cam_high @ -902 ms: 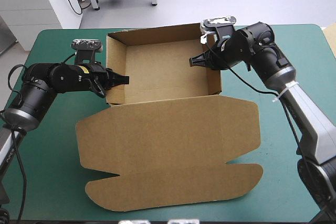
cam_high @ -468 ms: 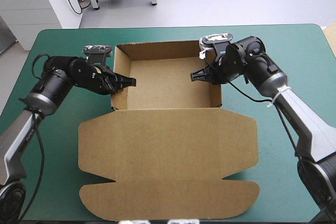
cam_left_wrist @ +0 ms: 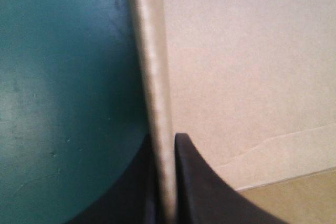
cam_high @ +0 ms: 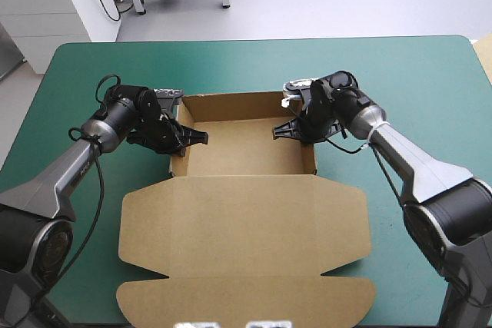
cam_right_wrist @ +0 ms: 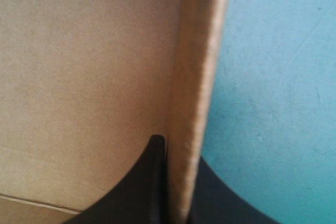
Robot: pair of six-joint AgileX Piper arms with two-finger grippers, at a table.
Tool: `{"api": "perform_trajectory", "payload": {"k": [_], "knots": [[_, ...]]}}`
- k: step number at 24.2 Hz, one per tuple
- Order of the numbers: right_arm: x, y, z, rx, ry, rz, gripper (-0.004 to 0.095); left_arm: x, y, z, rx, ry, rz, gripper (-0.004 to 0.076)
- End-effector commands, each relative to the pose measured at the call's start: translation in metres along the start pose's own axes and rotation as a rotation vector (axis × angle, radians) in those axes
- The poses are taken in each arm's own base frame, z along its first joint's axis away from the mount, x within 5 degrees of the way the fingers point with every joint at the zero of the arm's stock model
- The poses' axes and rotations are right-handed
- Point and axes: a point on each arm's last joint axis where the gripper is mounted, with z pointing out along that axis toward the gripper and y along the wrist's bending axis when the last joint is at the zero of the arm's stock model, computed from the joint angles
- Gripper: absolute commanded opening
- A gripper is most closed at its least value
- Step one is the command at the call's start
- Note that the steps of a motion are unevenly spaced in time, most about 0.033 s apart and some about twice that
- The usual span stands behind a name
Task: Fold the box
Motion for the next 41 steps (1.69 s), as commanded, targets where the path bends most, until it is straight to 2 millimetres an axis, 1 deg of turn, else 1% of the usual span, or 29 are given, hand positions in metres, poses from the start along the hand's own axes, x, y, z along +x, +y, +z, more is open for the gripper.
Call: {"api": "perform_trajectory", "payload": {"k": [1,3,5,6,7,8,9,10,11,12,15,16,18,21,24,27,28,31,32,33,36,39,40,41], "knots": [[-0.008,0.006,-0.014,-0.053,-0.06,-0.018,-0.0021,-0.006,-0.006,-0.021,0.021,-0.082,0.042,-0.0008],[-0.008,0.005,-0.009,-0.048,-0.047,-0.026,-0.0021,-0.006,-0.006,-0.02,0.018,-0.08,0.056,-0.0008],[-0.008,0.004,-0.009,-0.018,-0.054,-0.05,-0.0006,-0.005,-0.006,-0.02,0.016,-0.074,0.077,-0.0002],[-0.008,0.002,-0.014,0.005,-0.035,-0.049,0.0047,-0.004,-0.006,-0.02,0.015,-0.057,0.079,0.0012],[-0.009,0.0,-0.017,0.028,-0.027,-0.049,0.0122,-0.003,-0.006,-0.02,0.014,-0.046,0.079,0.0032],[-0.01,-0.003,-0.024,0.071,-0.014,-0.053,0.028,-0.003,-0.006,-0.021,0.014,-0.038,0.08,0.0083],[-0.011,-0.004,-0.028,0.088,-0.014,-0.059,0.0339,-0.004,-0.006,-0.022,0.014,-0.04,0.08,0.0111],[-0.014,-0.006,-0.035,0.11,-0.031,-0.059,0.0428,-0.006,-0.007,-0.026,0.016,-0.051,0.097,0.0177],[-0.018,-0.007,-0.041,0.128,-0.049,-0.055,0.0473,-0.008,-0.008,-0.031,0.016,-0.053,0.133,0.0242],[-0.021,-0.009,-0.048,0.155,-0.069,-0.047,0.049,-0.012,-0.01,-0.038,0.02,-0.075,0.137,0.0316],[-0.026,-0.013,-0.06,0.217,-0.089,-0.061,0.049,-0.017,-0.013,-0.049,0.025,-0.102,0.143,0.0422],[-0.026,-0.013,-0.064,0.214,-0.103,-0.06,0.049,-0.019,-0.013,-0.053,0.026,-0.106,0.145,0.0442],[-0.027,-0.008,-0.067,0.157,-0.103,-0.059,0.0488,-0.019,-0.014,-0.055,0.026,-0.105,0.146,0.0444],[-0.026,-0.004,-0.067,0.121,-0.096,-0.053,0.0488,-0.019,-0.014,-0.055,0.03,-0.105,0.145,0.0444],[-0.026,-0.004,-0.068,0.119,-0.094,-0.119,0.0488,-0.017,-0.014,-0.058,0.032,-0.089,0.145,0.0444],[-0.025,-0.004,-0.074,0.119,-0.108,-0.126,0.0484,-0.015,-0.015,-0.069,0.034,-0.103,0.15,0.0444],[-0.025,-0.005,-0.078,0.122,-0.117,-0.129,0.0484,-0.015,-0.016,-0.077,0.037,-0.116,0.153,0.0444],[-0.024,-0.007,-0.087,0.149,-0.138,-0.161,0.0484,-0.015,-0.019,-0.101,0.036,-0.165,0.166,0.0431],[-0.024,-0.009,-0.09,0.164,-0.147,-0.172,0.0484,-0.015,-0.02,-0.115,0.037,-0.189,0.173,0.0407],[-0.023,-0.01,-0.093,0.174,-0.154,-0.177,0.0484,-0.015,-0.021,-0.124,0.036,-0.202,0.176,0.0384],[-0.023,-0.012,-0.099,0.192,-0.173,-0.158,0.0484,-0.011,-0.02,-0.159,-0.004,-0.274,0.197,0.0255],[-0.022,-0.011,-0.103,0.172,-0.185,-0.088,0.0484,0.003,-0.017,-0.192,-0.038,-0.366,0.21,0.0041],[-0.021,-0.01,-0.103,0.168,-0.184,-0.084,0.0484,0.009,-0.016,-0.203,-0.049,-0.395,0.213,-0.0004],[-0.021,-0.01,-0.103,0.168,-0.184,-0.084,0.0484,0.015,-0.015,-0.212,-0.064,-0.421,0.216,-0.0008]]}}
